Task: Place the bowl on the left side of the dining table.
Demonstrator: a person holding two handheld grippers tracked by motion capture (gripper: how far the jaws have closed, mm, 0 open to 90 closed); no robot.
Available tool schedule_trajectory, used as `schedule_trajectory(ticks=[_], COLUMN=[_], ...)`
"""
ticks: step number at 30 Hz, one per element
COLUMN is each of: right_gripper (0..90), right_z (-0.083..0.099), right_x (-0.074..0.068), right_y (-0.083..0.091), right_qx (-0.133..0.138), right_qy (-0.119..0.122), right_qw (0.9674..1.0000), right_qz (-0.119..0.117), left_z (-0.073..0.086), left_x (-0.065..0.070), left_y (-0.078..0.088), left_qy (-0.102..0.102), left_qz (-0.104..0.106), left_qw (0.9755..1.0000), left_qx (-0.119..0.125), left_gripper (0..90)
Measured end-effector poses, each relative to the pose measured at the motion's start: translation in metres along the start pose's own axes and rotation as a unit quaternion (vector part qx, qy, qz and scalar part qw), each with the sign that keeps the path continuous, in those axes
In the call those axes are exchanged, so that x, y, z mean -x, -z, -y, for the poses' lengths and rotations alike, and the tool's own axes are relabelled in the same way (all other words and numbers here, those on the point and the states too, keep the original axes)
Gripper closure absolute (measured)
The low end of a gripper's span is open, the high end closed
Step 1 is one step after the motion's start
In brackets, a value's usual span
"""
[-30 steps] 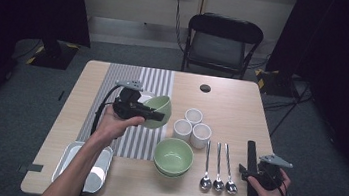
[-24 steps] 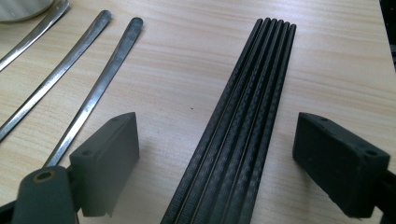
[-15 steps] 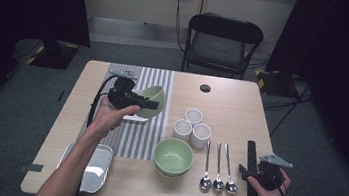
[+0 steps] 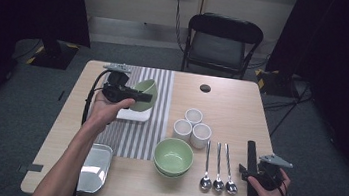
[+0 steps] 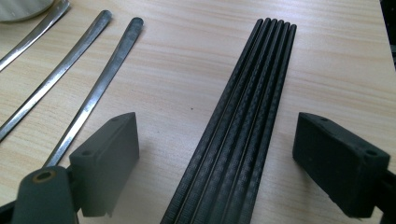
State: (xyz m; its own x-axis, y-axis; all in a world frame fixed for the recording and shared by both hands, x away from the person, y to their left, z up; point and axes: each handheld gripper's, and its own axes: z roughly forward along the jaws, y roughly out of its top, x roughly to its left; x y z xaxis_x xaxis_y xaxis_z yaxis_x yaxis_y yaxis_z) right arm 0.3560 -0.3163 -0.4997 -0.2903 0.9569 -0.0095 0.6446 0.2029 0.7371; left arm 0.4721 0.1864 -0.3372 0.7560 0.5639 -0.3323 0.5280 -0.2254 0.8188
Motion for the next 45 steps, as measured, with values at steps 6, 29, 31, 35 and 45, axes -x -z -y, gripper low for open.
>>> schedule_trajectory(ticks=[6, 29, 31, 35, 45], right_gripper=[13.9, 13.7, 13.6, 13.4, 13.4], right_z=[0.000, -0.001, -0.001, -0.001, -0.001], right_x=[0.000, 0.000, 0.000, 0.000, 0.000], right_y=[0.000, -0.001, -0.001, -0.001, -0.001], right_qx=[0.000, 0.000, 0.000, 0.000, 0.000], right_qy=[0.000, -0.002, -0.001, -0.001, -0.002], right_qw=[1.0000, 1.0000, 1.0000, 1.0000, 1.0000], right_qz=[0.000, 0.003, 0.003, 0.005, 0.005], left_z=[0.002, 0.013, 0.015, 0.022, 0.037], left_x=[-0.009, -0.061, -0.064, -0.070, -0.082], left_y=[0.000, -0.015, -0.018, -0.025, -0.044], left_qy=[0.012, 0.063, 0.068, 0.069, 0.072], left_qz=[-0.020, -0.118, -0.127, -0.128, -0.158], left_qw=[0.9997, 0.9908, 0.9894, 0.9890, 0.9836], left_qx=[-0.001, -0.020, -0.019, -0.024, -0.049], left_gripper=[83.5, 83.5, 83.5, 83.5, 83.4])
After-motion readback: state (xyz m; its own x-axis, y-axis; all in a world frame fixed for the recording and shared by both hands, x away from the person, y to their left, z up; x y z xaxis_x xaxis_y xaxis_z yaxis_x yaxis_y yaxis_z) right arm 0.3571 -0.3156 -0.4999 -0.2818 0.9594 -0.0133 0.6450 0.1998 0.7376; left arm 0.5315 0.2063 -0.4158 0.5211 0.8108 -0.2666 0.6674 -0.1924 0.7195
